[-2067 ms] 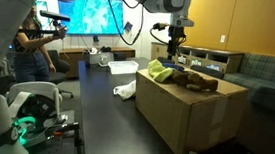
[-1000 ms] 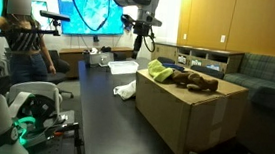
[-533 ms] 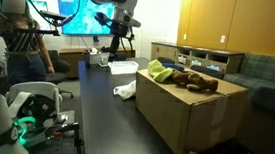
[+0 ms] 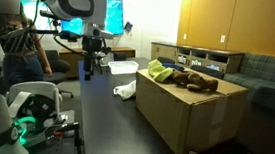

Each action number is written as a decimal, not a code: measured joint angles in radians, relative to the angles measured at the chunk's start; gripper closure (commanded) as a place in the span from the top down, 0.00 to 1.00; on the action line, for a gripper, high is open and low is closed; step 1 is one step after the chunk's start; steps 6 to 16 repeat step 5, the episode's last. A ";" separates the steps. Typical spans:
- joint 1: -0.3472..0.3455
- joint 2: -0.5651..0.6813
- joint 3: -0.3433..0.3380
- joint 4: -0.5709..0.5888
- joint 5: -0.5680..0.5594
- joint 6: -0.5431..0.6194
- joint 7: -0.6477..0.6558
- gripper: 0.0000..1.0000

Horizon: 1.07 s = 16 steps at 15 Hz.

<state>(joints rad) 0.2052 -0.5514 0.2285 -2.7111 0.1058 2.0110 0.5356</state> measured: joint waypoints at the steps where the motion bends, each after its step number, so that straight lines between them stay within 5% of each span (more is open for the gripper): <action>1: 0.000 -0.036 0.017 -0.066 0.003 0.048 0.001 1.00; 5: -0.003 -0.053 0.053 -0.087 0.003 0.151 0.028 1.00; 16: -0.003 -0.053 0.053 -0.087 0.003 0.151 0.028 1.00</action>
